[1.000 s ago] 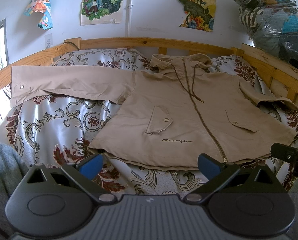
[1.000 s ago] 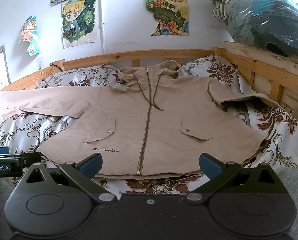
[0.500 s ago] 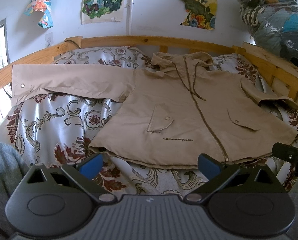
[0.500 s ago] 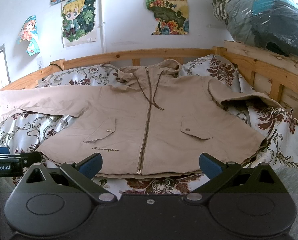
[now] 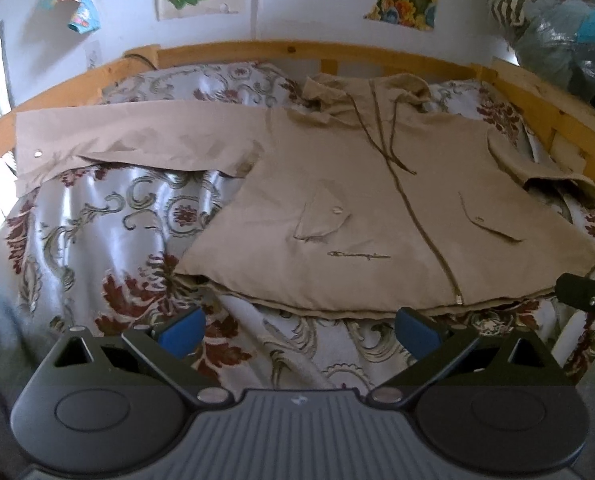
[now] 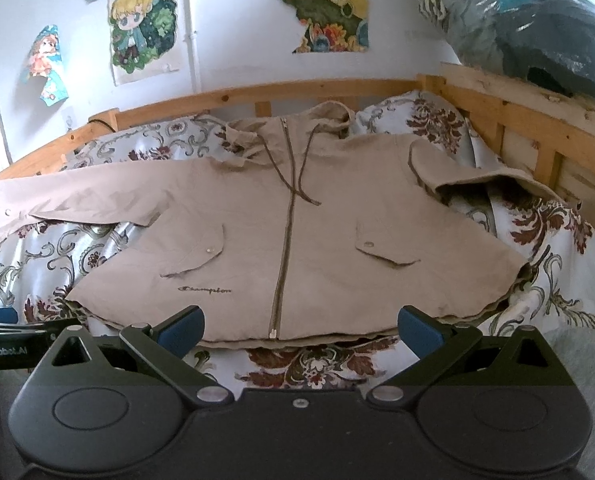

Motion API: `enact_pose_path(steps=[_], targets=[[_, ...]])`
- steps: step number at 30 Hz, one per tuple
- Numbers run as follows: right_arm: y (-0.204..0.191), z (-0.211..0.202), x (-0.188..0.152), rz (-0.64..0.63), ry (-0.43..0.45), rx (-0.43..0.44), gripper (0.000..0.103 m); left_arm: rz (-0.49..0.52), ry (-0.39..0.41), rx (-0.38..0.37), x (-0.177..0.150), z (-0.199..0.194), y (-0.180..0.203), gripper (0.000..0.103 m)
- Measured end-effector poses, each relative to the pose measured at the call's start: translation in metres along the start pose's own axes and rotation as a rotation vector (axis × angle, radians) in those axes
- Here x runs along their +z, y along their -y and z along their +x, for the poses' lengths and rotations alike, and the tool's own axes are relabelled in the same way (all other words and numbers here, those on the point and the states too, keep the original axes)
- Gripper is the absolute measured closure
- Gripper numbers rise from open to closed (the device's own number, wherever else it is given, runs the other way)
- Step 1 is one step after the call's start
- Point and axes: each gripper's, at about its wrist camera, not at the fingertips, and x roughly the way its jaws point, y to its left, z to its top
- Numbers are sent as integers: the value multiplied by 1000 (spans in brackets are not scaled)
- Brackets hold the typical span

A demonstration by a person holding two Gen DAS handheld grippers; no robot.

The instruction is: Fold large clothes

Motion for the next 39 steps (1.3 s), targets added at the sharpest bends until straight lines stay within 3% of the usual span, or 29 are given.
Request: enact_pose_path(steps=[8,15,20,24,26,30,34,39], targets=[[17,-4,28,-42,65,-60,1,115,8,-23,62,18,35,1],[92,-24,58,51,202,-142,1,152,22,-48,110,63,73,1],[173,-39,48,184,329,-209,1,10,95,-62,91,100,66,1],[234,-21,37,353,317,-288,11,-10,34,-31,76,128,53,1],[256,-2,30,432,286,-368,16,-25,-18,3,72,141,50,1],[281,38,19,484,235,-592,16,-17,-70,-4,63,157,52,1],[303,64,16,594,253,-600,21,31,-91,-2,54,163,59,1],[322,91,19,717,233,-610,46,70,-110,-9,48,167,68,1]])
